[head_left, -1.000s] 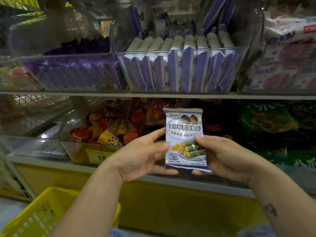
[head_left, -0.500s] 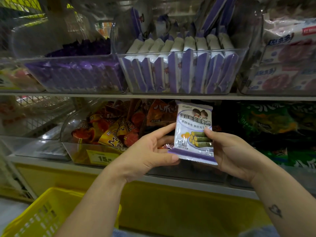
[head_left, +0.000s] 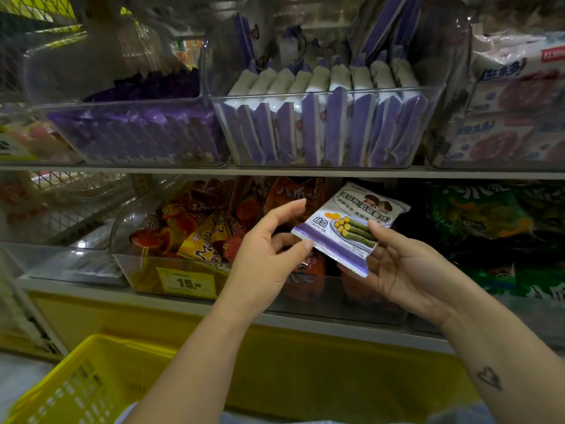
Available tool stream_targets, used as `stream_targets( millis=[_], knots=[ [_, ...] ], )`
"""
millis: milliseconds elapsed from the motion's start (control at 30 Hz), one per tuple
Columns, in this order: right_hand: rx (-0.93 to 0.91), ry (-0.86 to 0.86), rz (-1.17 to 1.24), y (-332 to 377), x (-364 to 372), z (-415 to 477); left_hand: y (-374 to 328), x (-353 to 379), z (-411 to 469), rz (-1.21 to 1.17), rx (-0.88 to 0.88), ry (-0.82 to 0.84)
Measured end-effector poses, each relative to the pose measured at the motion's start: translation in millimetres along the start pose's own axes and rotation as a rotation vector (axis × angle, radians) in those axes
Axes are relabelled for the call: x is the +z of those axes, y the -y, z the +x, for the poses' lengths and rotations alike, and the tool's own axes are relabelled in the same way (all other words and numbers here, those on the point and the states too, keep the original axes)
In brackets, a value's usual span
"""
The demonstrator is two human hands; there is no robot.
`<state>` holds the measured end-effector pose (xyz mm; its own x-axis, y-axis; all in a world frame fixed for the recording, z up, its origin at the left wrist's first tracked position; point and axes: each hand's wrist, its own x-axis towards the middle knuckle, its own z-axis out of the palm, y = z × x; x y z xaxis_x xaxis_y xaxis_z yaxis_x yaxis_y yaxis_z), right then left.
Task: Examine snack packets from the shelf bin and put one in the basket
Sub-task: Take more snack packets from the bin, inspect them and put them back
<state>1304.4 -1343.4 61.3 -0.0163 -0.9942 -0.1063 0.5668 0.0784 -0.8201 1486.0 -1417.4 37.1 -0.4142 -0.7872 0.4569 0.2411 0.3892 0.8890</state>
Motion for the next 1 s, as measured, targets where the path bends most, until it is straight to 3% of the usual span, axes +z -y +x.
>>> stream_targets(
  millis=[267, 500, 633, 800, 1000],
  knots=[
    [-0.078, -0.088, 0.047, -5, 5, 3, 0, 8, -6, 0.581, 0.181, -0.003],
    [-0.130, 0.008, -0.083, -14, 12, -2, -4, 19, -9, 0.762, 0.303, 0.146],
    [-0.153, 0.036, -0.122, -11, 15, -3, -9, 16, -6, 0.585, 0.370, 0.038],
    [-0.266, -0.151, -0.104, 2, 7, 0, -15, 4, -5, 0.242, 0.126, 0.034],
    [-0.320, -0.099, -0.157, 3, -2, -2, -17, -10, -1, 0.041, -0.001, 0.102]
  ],
)
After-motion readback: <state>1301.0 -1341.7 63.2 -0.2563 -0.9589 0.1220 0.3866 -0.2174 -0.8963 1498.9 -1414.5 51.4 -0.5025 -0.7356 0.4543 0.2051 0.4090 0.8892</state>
